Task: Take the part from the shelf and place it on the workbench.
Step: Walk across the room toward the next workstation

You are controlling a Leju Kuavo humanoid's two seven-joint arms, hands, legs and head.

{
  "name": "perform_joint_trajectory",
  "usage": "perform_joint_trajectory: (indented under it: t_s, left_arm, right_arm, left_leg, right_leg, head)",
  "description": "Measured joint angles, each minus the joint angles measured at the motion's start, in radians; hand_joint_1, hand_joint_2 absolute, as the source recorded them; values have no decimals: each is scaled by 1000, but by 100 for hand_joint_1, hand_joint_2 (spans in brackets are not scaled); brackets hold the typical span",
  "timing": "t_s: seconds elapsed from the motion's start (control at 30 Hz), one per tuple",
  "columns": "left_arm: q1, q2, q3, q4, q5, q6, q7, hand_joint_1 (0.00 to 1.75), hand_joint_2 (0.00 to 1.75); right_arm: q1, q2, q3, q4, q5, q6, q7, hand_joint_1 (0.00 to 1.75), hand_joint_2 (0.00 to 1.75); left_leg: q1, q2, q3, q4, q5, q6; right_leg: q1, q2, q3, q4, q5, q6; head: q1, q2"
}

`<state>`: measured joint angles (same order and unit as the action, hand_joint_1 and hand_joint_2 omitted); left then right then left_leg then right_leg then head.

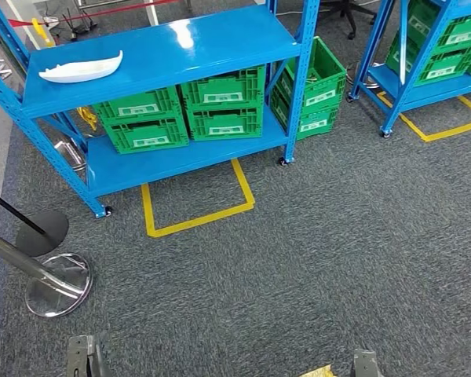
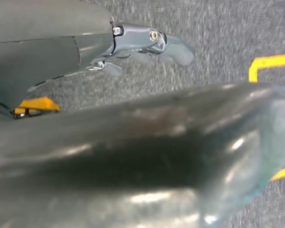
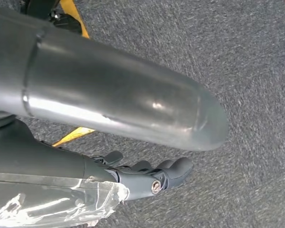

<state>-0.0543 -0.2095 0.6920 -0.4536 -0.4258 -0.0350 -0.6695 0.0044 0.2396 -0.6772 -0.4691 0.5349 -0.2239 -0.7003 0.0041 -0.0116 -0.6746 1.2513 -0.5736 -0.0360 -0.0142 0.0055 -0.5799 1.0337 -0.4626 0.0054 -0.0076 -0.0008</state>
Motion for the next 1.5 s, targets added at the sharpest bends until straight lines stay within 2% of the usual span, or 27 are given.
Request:
perform_joint_trajectory:
  t_s: [0.03, 0.07, 0.13, 0.2, 0.3, 0.37, 0.4, 0.47, 0.5, 0.53, 0.57, 0.6, 0.63, 0.7, 0.73, 0.87, 0.93, 1.0, 1.03, 1.07, 1.1, 1.17, 1.2, 1.27, 1.37, 1.43, 1.5]
  left_arm:
    - [2, 0, 0, 0, 0, 0, 0, 0, 0]
    - [3, 0, 0, 0, 0, 0, 0, 0, 0]
    - [3, 0, 0, 0, 0, 1, 0, 0, 0]
    - [0, 0, 0, 0, 0, 1, 0, 0, 0]
    - [0, 0, 0, 0, -1, 1, 0, 0, 0]
    - [1, 0, 0, 0, 0, 2, 0, 0, 0]
    - [1, 0, 1, -1, 0, 2, 0, 0, 0]
    - [1, -1, 2, -1, 0, 1, 0, 0, 0]
    - [2, -1, 2, -1, 0, 1, 0, 0, 0]
    - [3, -1, 2, -1, 0, 0, 0, 0, 0]
    - [4, -1, 2, -1, 0, 0, 0, 0, 0]
    - [4, -1, 2, -1, 0, 0, 0, 0, 0]
    - [4, -2, 2, -1, 0, 0, 0, 0, 0]
    - [3, -2, 2, -1, -1, 0, 0, 0, 0]
    - [3, -3, 2, -1, -2, 0, 0, 0, 0]
    - [0, -8, 0, -2, -9, 2, -1, 0, 0]
    - [-2, -10, 0, -2, -10, 2, -1, 0, 0]
    - [-2, -13, -1, -2, -10, 3, -2, 0, 0]
    - [-1, -14, -1, -2, -10, 3, -2, 0, 0]
    - [1, -15, -1, -2, -10, 3, -2, 0, 0]
    - [1, -16, 0, -2, -10, 3, -2, 0, 0]
    - [1, -18, -1, -2, -10, 6, -2, 0, 0]
    - [0, -19, -1, -2, -10, 8, -2, 0, 0]
    - [-3, -22, -1, -2, -10, 10, -1, 0, 0]
    - [-1, -26, -1, -3, -10, 10, -1, 0, 0]
    - [-1, -28, -1, -3, -10, 10, -1, 0, 0]
    - [-2, -30, -1, -3, -10, 10, -2, 0, 0]
  right_arm:
    - [0, 0, 0, 0, 0, 0, 0, 0, 0]
    - [1, 0, -1, 0, 0, 0, 0, 0, 0]
    - [1, 0, -1, 0, 0, 0, 0, 0, 0]
    - [0, 1, -1, 0, 0, 0, 0, 0, 0]
    - [-2, 1, -1, 0, -1, 0, 0, 0, 0]
    - [-3, 1, -1, -1, -1, 1, 0, 0, 0]
    - [-4, 1, -1, -1, -2, 1, 0, 0, 0]
    - [-3, 1, -1, -1, -2, 1, 0, 0, 0]
    - [-1, 1, -1, -1, -2, 1, 0, 0, 0]
    - [0, 1, -1, -1, -2, 1, 0, 0, 0]
    - [0, 1, -1, -1, -3, 1, 0, 0, 0]
    - [1, 1, -1, -1, -3, 1, 0, 0, 0]
    - [1, 1, -1, -1, -4, 1, 0, 0, 0]
    - [0, 1, -1, -1, -6, 3, 0, 0, 0]
    - [0, 1, 0, -1, -8, 6, 0, 0, 0]
    - [10, -2, -2, -8, -17, 26, 0, 0, 0]
    - [13, -3, -2, -13, -19, 32, 0, 0, 0]
    - [14, -4, -2, -14, -20, 34, 0, 0, 0]
    - [16, -5, -2, -15, -21, 35, 0, 0, 0]
    - [18, -6, -3, -15, -21, 35, 0, 0, 0]
    - [19, -7, -3, -15, -21, 36, 0, 0, 0]
    - [20, -8, -4, -15, -21, 37, 0, 0, 0]
    - [19, -8, -4, -15, -21, 37, 0, 0, 0]
    - [19, -8, -5, -15, -21, 38, 0, 0, 0]
    - [17, -9, -5, -17, -21, 38, 0, 0, 0]
    - [16, -10, -5, -20, -21, 38, 0, 0, 0]
    - [18, -11, -5, -20, -21, 38, 0, 0, 0]
  left_leg:
    - [1, 0, -22, 21, 11, 0]
    - [1, 0, -26, 7, 39, 1]
    - [1, 1, 9, -103, 126, 8]
    - [-1, 4, 53, -208, 168, 15]
    - [-3, 4, 71, -245, 154, 28]
    - [0, 3, 80, -252, 150, 40]
    - [2, 3, 86, -255, 148, 46]
    - [1, 3, 95, -255, 139, 55]
    - [0, 2, 101, -255, 134, 57]
    - [0, 2, 107, -255, 128, 58]
    - [-1, 0, 116, -255, 122, 56]
    - [0, -1, 127, -255, 114, 54]
    - [0, -2, 138, -255, 106, 51]
    - [-4, -3, 153, -253, 90, 41]
    - [-6, -3, 156, -252, 85, 36]
    - [-4, -3, 155, -241, 68, 19]
    - [-3, -1, 108, -152, 28, 9]
    - [0, 0, 22, -15, -13, 2]
    - [1, 0, -12, 28, -13, 1]
    - [1, 0, -28, 36, 8, 2]
    - [1, 0, -25, 5, 48, 4]
    - [-1, 1, 15, -119, 140, 13]
    - [-2, 2, 38, -178, 161, 18]
    - [-5, 3, 61, -232, 160, 24]
    - [-3, 1, 75, -247, 150, 38]
    - [1, 2, 89, -254, 145, 51]
    - [0, 2, 100, -254, 134, 58]
  right_leg:
    - [0, 1, 5, 0, -5, 0]
    - [0, 2, 12, 0, -10, 0]
    - [0, 3, 30, -1, -22, 5]
    - [4, 4, 39, 0, -35, 15]
    - [7, 3, 40, -7, -46, 32]
    - [6, 1, 35, 15, -61, 43]
    - [6, 0, 17, 56, -81, 47]
    - [5, 0, -54, 186, -135, 51]
    - [5, 0, -93, 247, -152, 52]
    - [5, 0, -119, 279, -150, 53]
    - [5, 0, -128, 272, -125, 53]
    - [4, 0, -116, 227, -83, 53]
    - [3, 0, -92, 158, -35, 53]
    - [3, 1, -41, 44, 18, 47]
    - [4, 3, -28, 19, 22, 42]
    - [3, 5, -18, 9, 11, 16]
    - [0, 3, -9, 5, 5, 6]
    - [0, 2, 0, 4, -4, 0]
    - [0, 3, 5, 4, -9, -1]
    - [0, 4, 13, 4, -14, 0]
    - [0, 6, 22, 4, -21, 1]
    - [1, 7, 41, 4, -36, 7]
    - [3, 8, 46, 4, -44, 12]
    - [6, 8, 47, 0, -55, 24]
    - [5, 4, 55, 1, -67, 42]
    - [4, 3, 21, 79, -105, 51]
    - [4, 2, -61, 216, -155, 56]
  head:
    - [0, 0]
    - [0, 0]
    - [-1, 0]
    - [0, 0]
    - [2, 0]
    - [4, 0]
    - [6, 0]
    - [9, 0]
    - [9, 0]
    - [9, 0]
    - [10, 0]
    - [9, 0]
    - [10, 0]
    - [11, 0]
    - [11, 0]
    - [7, 0]
    - [3, 0]
    - [1, 0]
    - [1, 0]
    - [1, 0]
    - [1, 0]
    - [1, 0]
    - [1, 0]
    - [2, 0]
    - [5, 0]
    - [10, 0]
    - [14, 0]
